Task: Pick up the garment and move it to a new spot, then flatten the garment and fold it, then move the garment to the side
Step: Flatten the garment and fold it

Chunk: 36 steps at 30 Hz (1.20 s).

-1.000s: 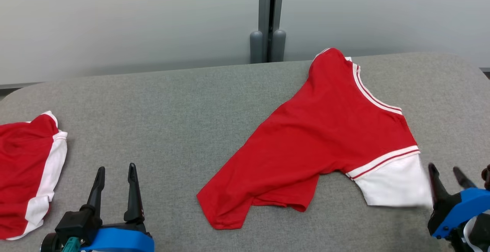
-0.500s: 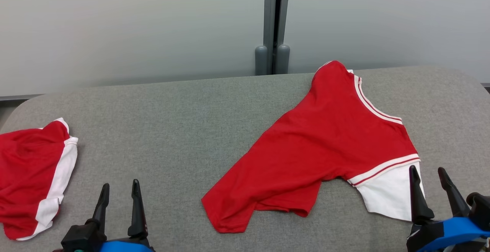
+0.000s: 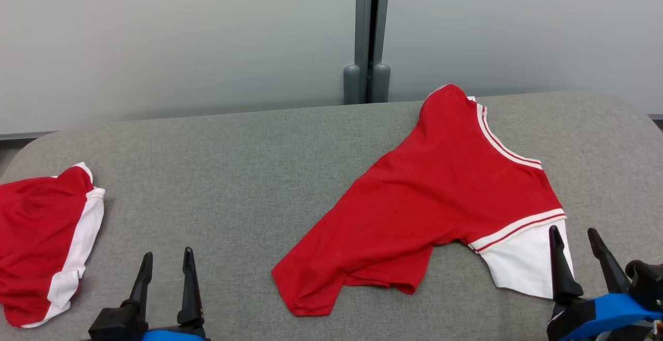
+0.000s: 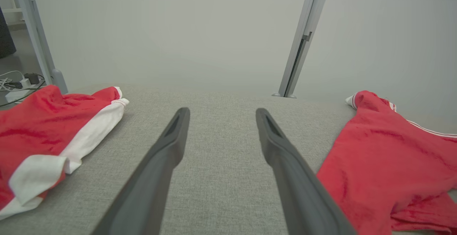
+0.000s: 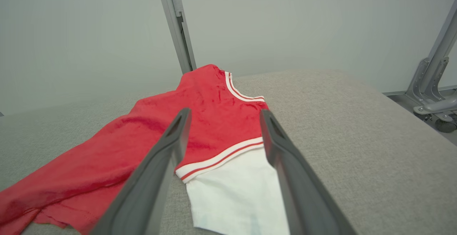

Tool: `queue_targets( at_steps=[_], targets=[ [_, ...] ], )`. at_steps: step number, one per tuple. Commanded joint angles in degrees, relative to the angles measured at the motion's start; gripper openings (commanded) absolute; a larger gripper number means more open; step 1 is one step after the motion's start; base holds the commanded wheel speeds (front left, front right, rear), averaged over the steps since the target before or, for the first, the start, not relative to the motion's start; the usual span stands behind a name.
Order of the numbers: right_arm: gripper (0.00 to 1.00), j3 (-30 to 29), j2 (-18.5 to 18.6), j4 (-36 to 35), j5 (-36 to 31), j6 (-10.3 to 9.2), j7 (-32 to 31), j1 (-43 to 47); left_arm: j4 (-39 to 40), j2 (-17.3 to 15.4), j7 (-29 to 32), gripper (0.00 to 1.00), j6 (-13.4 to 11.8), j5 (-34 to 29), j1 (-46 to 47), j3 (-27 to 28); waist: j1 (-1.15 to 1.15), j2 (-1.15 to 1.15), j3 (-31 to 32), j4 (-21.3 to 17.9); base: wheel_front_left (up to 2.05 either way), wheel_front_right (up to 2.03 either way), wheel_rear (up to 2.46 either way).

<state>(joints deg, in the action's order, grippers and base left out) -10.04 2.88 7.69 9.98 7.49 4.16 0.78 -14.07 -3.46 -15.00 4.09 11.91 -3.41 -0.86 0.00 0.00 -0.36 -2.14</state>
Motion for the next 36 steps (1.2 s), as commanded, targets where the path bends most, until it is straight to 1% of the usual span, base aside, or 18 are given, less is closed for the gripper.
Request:
queue_targets(
  at_steps=[1,4,7,12,15,18,24,25,26,27,31,36],
  targets=[
    [1.0,-0.05,0.02,0.06,-0.09,0.01,-0.13,-0.59,0.24,0.0,-0.27,1.0,0.41,-0.55,-0.3,-0.48,0.0,0.0,-0.1,-0.11,0.0,0.0,0.0],
    [1.0,0.07,0.02,0.16,-0.25,0.01,-0.65,-0.65,-0.46,0.02,0.24,1.0,1.15,-1.3,0.02,-2.91,0.0,0.0,-0.26,-0.35,0.0,0.0,0.0],
    [1.0,0.05,0.02,0.46,-0.37,0.01,-1.61,-0.72,-1.87,0.07,2.53,1.0,2.44,-1.66,0.03,-8.15,0.0,0.0,-0.68,-0.66,0.0,0.0,0.0],
    [1.0,0.39,0.02,1.8,0.45,0.01,-2.43,-0.94,-6.03,0.27,8.14,1.0,3.32,1.06,1.37,-17.04,0.0,0.0,-2.21,-1.29,0.0,0.0,0.0],
    [1.0,0.54,0.03,3.17,0.44,0.01,-2.77,-1.37,-8.93,0.31,9.82,1.0,3.42,2.22,2.5,-19.01,0.0,0.0,-3.18,-1.93,0.0,0.0,0.0],
    [1.0,0.6,0.02,4.99,-0.12,0.01,-3.4,-2.31,-11.12,0.34,9.92,1.0,2.92,2.12,4.32,-19.3,0.0,0.0,-4.49,-2.74,0.0,0.0,0.0],
    [1.0,0.17,0.03,7.97,-0.73,0.01,-3.47,-4.32,-13.73,0.16,10.52,1.0,2.81,1.8,6.62,-20.04,0.0,0.0,-6.65,-3.86,0.0,0.0,0.0],
    [1.0,-0.17,0.05,8.69,-0.89,0.01,-3.81,-4.67,-14.35,0.02,11.07,0.91,2.87,1.79,6.89,-20.45,0.0,0.0,-7.0,-4.04,0.0,0.0,0.0],
    [1.0,-0.47,0.03,9.51,-1.0,0.01,-4.21,-5.11,-14.86,-0.23,11.58,0.47,2.92,1.74,7.09,-20.84,0.0,0.0,-7.43,-4.27,0.0,0.0,0.0],
    [1.0,-1.01,0.03,10.32,-1.15,0.01,-4.75,-5.5,-15.12,-0.43,11.73,0.0,2.97,1.77,7.22,-21.18,0.0,0.0,-7.77,-4.41,0.0,0.0,0.0],
    [1.0,-2.32,0.05,13.38,-2.02,0.01,-6.07,-7.53,-15.56,-1.04,11.97,0.0,3.1,2.38,7.82,-21.65,0.0,0.0,-9.09,-4.61,0.0,0.0,0.0],
    [1.0,-4.67,0.05,19.54,-2.97,0.01,-9.6,-9.75,-15.57,-1.64,12.57,0.0,3.26,2.97,8.35,-22.69,0.0,0.0,-9.77,-3.95,0.0,0.0,0.0]
  ],
)
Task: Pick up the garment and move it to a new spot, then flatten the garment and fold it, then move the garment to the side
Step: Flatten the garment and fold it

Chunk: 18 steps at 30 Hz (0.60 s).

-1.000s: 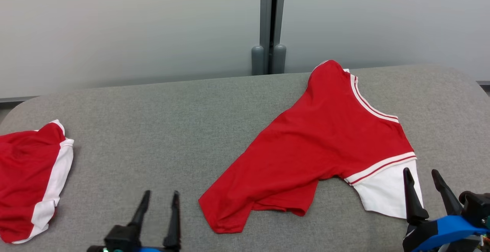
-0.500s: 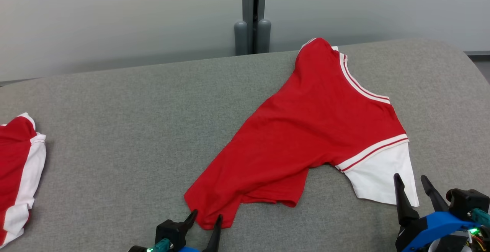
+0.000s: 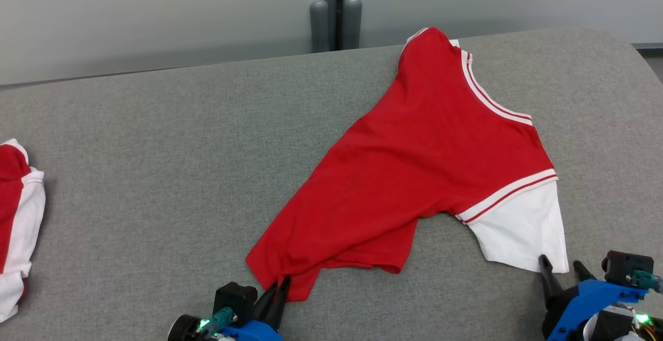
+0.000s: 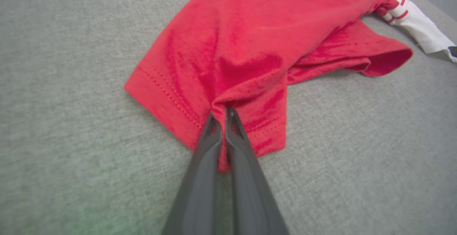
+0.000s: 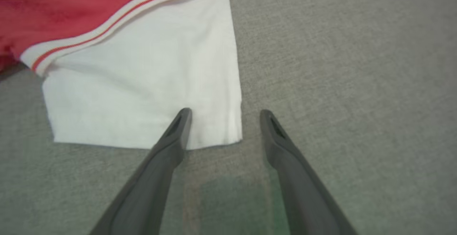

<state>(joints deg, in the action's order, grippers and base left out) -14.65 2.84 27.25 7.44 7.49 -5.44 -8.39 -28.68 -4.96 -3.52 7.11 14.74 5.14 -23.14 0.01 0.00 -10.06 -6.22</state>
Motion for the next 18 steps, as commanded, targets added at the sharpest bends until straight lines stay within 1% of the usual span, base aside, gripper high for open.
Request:
queue_targets(
  at_steps=[1,4,5,6,8,11,14,18],
  targets=[
    [1.0,-0.8,0.1,1.38,-1.0,0.01,-0.96,-0.81,-0.9,-0.21,1.08,0.0,0.26,0.25,-0.12,-0.68,-0.01,0.0,-0.1,0.36,0.0,0.0,0.0],
    [1.0,-0.85,-0.05,5.51,0.22,0.01,-2.8,-1.62,-0.65,-0.44,0.71,0.0,0.31,0.58,0.03,-1.04,-0.01,0.0,-0.17,0.95,0.0,0.0,0.0],
    [0.38,-0.06,-0.11,6.38,0.36,0.02,-2.93,-1.79,-0.55,-0.51,0.39,0.0,0.32,0.76,0.06,-1.09,-0.01,0.0,-0.13,1.09,0.0,0.0,0.0],
    [0.0,0.83,-0.36,6.75,0.75,0.05,-2.5,-2.16,-0.43,-0.67,-0.07,0.0,0.32,0.8,0.08,-1.09,-0.01,0.0,-0.06,1.2,0.0,0.0,0.0],
    [0.0,1.98,-0.57,6.88,1.54,0.1,-2.22,-2.33,0.08,-0.84,-0.86,0.0,0.3,1.01,0.28,-0.95,-0.01,0.0,0.19,1.34,0.0,0.0,0.0],
    [0.0,2.12,-0.1,3.51,2.69,0.08,0.07,-2.63,2.06,-1.05,-3.08,0.0,-0.35,1.37,0.77,-0.11,-0.01,0.0,0.93,1.23,0.0,0.0,0.0],
    [0.0,1.63,0.22,-1.72,2.63,0.01,1.05,-2.67,4.82,-1.52,-4.96,0.0,-0.96,1.81,1.29,1.05,-0.01,0.0,2.0,0.87,0.0,0.0,0.0],
    [0.0,0.72,0.14,-11.19,3.0,0.01,-0.3,-2.82,10.66,-3.22,-5.76,0.0,-1.43,2.15,2.17,2.43,-0.01,0.0,3.6,0.54,0.0,0.0,0.0]
  ],
)
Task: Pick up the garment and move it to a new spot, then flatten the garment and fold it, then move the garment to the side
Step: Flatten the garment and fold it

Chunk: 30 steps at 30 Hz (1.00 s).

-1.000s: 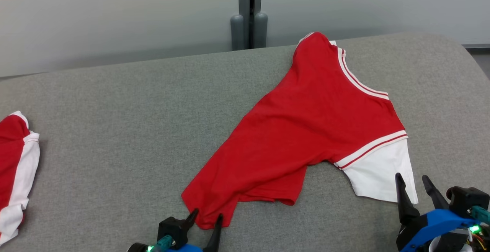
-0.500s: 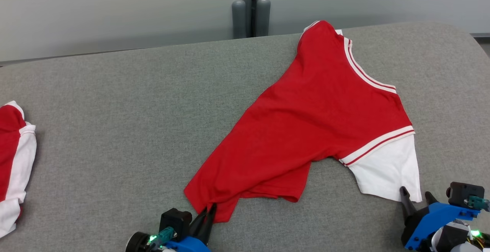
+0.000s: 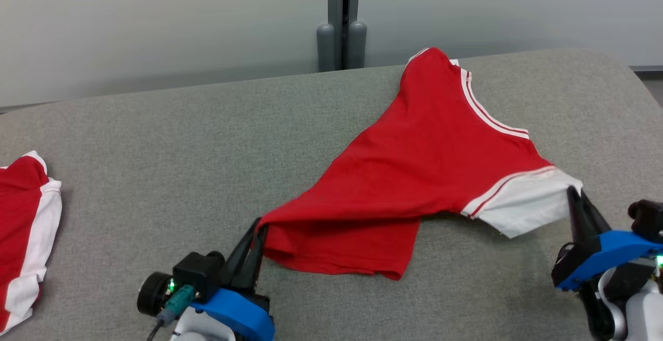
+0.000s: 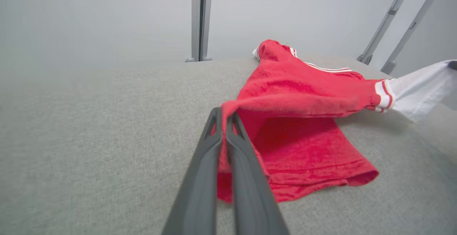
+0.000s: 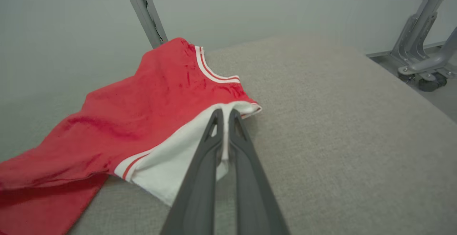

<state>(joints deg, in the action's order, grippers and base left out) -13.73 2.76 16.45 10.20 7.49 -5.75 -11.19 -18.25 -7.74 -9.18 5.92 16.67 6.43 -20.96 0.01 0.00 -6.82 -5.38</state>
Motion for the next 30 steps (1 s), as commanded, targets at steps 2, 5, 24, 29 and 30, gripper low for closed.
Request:
queue_targets(
  at_steps=[2,5,24,29,30],
  targets=[
    [0.0,-0.46,0.24,-5.99,0.45,0.01,-1.61,-0.5,4.02,-1.77,0.69,0.0,-0.24,0.37,1.56,1.1,-0.01,0.0,1.09,-0.46,0.0,0.0,0.0],
    [0.0,-0.74,0.47,-14.75,-0.2,0.01,-4.72,-1.89,10.18,-4.31,3.08,0.0,0.02,0.77,2.93,2.17,-0.01,0.0,2.0,-0.46,0.0,0.0,0.0],
    [0.0,1.19,16.61,-31.04,4.09,0.01,-14.66,-20.08,38.66,-17.08,24.85,0.0,0.97,9.5,11.95,8.1,-0.01,0.0,-2.38,0.26,0.0,0.0,0.0],
    [0.0,5.61,18.28,-22.99,7.6,0.01,-11.65,-27.83,34.98,-18.15,25.72,0.0,0.84,8.81,17.03,8.99,-0.01,0.0,-12.0,0.04,0.0,0.0,0.0],
    [0.0,6.64,18.1,-20.76,8.47,0.01,-10.45,-30.25,33.5,-18.7,25.67,0.0,0.88,8.05,19.07,9.19,-0.01,0.0,-14.07,-0.16,0.0,0.0,0.0]
  ],
)
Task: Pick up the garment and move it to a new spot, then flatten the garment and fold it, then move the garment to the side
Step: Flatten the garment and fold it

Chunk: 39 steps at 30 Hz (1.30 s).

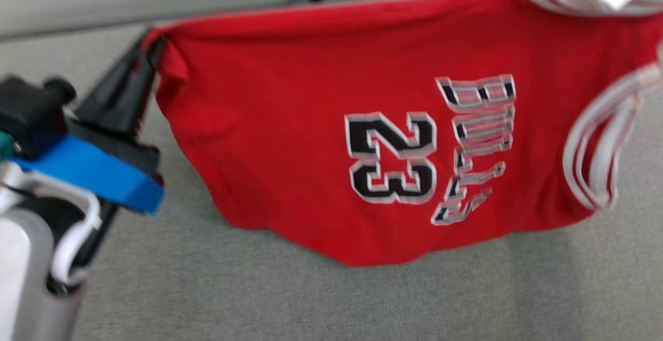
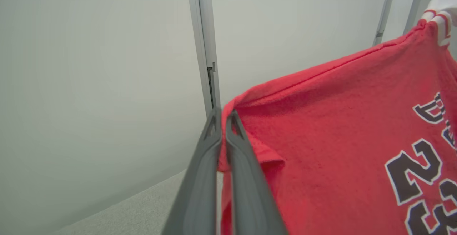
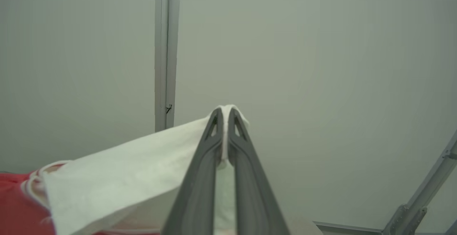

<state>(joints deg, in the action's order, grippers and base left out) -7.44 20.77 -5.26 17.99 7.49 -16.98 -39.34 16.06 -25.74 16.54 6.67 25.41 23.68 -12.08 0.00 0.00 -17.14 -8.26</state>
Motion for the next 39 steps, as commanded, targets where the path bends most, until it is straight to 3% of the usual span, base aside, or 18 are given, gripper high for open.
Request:
queue_targets(
  at_steps=[1,6,11,16,22,27,33,39],
  targets=[
    [0.0,1.45,-0.22,3.18,1.11,0.01,2.38,-4.65,-2.4,-1.19,-0.25,0.0,0.2,-1.52,3.99,0.3,0.0,0.0,-5.46,2.5,0.0,0.0,0.0],
    [0.0,4.52,-1.85,14.55,-0.01,0.01,11.99,-20.53,-11.11,-3.17,-2.64,0.0,0.4,-5.89,19.35,-0.01,0.0,0.0,-13.08,1.37,0.0,0.0,0.0],
    [0.0,6.91,-1.83,20.63,-4.57,0.0,24.44,-34.26,-19.68,-1.29,-9.86,0.0,-0.44,-9.5,34.18,0.37,0.0,0.0,-14.88,1.22,0.0,0.0,0.0],
    [0.0,9.3,-0.54,22.41,-6.81,0.01,30.44,-40.45,-23.34,-0.9,-15.7,0.0,-1.22,-12.09,40.88,0.4,0.0,0.0,-14.16,1.13,0.0,0.0,0.0],
    [0.0,11.21,0.28,26.59,-3.92,0.01,31.63,-33.72,-27.16,-1.25,-21.53,0.0,-0.82,-14.06,38.52,-2.09,0.0,0.0,-12.63,1.16,0.0,0.0,0.0],
    [0.0,12.91,-0.72,30.98,0.86,0.0,26.54,-20.35,-32.83,-0.6,-24.34,0.0,-0.61,-14.02,29.76,-5.14,0.0,0.0,-10.87,0.84,0.0,0.0,0.0],
    [0.0,14.01,-2.17,34.7,7.72,0.01,13.44,-3.79,-39.54,1.19,-23.74,0.0,-0.42,-10.57,15.43,-7.58,0.0,0.0,-6.49,0.54,0.0,0.0,0.0],
    [0.0,11.47,-1.14,26.3,11.09,0.0,-0.9,11.95,-39.82,1.87,-18.26,0.0,-0.12,-4.74,-0.06,-8.68,0.0,0.0,0.14,0.42,0.0,0.0,0.0]
  ],
)
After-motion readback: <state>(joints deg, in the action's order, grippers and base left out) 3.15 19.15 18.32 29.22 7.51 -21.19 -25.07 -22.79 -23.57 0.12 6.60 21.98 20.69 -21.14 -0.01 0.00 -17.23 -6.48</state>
